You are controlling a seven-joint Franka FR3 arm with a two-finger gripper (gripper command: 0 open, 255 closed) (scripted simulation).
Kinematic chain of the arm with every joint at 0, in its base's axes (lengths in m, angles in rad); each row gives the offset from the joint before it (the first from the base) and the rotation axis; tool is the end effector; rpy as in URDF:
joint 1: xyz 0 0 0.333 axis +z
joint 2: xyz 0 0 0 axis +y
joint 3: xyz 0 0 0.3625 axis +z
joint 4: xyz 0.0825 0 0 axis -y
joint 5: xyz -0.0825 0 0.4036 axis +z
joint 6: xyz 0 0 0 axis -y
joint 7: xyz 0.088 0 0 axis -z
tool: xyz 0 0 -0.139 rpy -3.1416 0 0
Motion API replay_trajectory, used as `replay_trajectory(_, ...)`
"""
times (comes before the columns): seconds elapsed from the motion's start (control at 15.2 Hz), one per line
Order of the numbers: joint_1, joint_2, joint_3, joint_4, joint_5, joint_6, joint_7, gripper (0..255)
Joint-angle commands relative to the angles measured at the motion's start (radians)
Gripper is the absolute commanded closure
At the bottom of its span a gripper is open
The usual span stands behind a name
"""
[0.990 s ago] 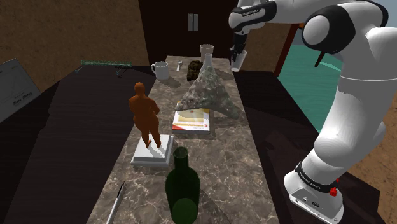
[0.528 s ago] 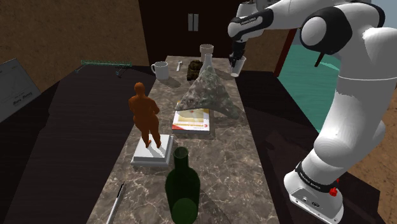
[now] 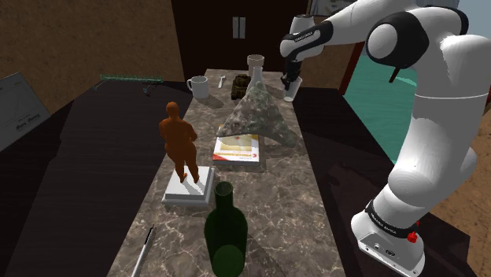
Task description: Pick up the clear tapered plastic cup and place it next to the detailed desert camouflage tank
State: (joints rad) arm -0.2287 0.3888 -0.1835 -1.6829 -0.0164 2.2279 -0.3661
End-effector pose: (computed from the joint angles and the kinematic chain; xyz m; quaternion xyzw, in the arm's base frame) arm 0.6608 -0.2747 0.3962 0.9958 -0.0090 0.0595 0.0685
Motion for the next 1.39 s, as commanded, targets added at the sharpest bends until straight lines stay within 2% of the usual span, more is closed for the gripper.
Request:
replay_trajectory(0.0,0.000,0.009,0.001,-0.014,0.001,0.025,0.001,255)
replay_trajectory(0.13,-0.001,0.023,0.002,-0.029,0.003,0.052,0.002,255)
replay_trajectory(0.66,-0.001,0.023,0.002,-0.029,0.003,0.052,0.002,255)
replay_trajectory(0.73,-0.001,0.023,0.002,-0.029,0.003,0.052,0.002,0)
replay_trajectory(1.06,-0.001,0.023,0.002,-0.029,0.003,0.052,0.002,0)
replay_trajectory(1.32,0.010,-0.048,-0.002,-0.004,-0.010,-0.043,0.009,0)
